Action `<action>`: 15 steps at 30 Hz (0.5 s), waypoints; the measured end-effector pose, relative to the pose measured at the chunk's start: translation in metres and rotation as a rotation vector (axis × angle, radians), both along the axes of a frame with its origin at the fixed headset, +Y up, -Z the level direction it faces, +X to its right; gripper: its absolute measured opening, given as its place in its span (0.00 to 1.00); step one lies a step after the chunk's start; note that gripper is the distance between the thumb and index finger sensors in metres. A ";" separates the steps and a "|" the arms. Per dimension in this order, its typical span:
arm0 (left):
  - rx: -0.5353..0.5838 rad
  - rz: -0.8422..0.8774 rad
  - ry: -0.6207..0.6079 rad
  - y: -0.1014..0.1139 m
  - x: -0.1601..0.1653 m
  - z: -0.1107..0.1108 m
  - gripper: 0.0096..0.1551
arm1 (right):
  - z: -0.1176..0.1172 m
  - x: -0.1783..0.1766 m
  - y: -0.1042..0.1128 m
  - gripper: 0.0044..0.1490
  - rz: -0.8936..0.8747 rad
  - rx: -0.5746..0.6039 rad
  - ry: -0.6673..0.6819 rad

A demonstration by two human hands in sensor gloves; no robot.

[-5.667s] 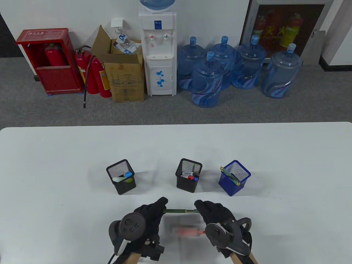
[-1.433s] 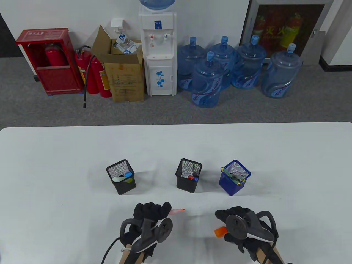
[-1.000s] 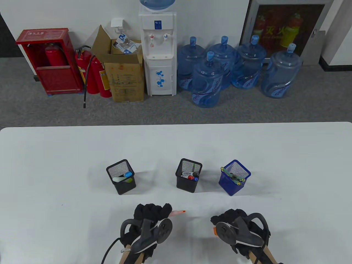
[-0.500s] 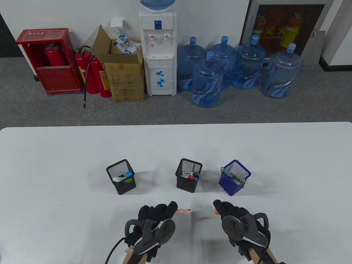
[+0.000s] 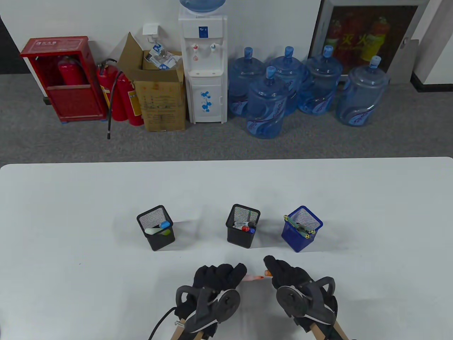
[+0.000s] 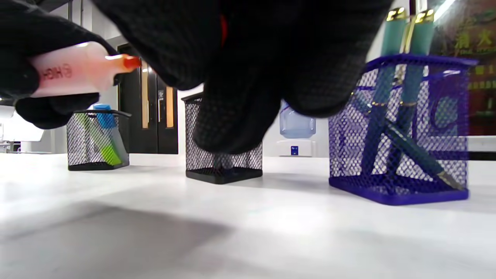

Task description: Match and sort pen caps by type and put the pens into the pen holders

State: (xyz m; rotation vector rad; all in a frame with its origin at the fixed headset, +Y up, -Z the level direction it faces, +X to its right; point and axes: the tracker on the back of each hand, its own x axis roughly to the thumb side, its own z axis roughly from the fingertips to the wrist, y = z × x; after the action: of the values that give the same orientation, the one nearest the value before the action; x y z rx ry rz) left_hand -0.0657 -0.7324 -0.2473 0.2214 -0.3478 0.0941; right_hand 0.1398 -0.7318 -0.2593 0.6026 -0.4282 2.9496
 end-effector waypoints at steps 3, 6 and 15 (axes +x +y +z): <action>0.005 0.005 0.000 0.000 0.001 0.000 0.33 | 0.000 -0.002 -0.001 0.39 0.040 -0.004 0.005; 0.003 0.018 0.000 -0.001 0.001 0.000 0.33 | 0.001 -0.003 -0.002 0.39 0.050 -0.009 0.011; -0.032 0.022 -0.029 -0.001 0.014 0.005 0.36 | 0.011 -0.018 0.004 0.39 0.004 -0.004 0.043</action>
State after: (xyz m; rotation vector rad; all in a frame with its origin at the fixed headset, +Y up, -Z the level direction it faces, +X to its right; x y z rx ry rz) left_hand -0.0519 -0.7330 -0.2422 0.1922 -0.3725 0.1251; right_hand 0.1222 -0.7274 -0.2487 0.6661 -0.4176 2.9340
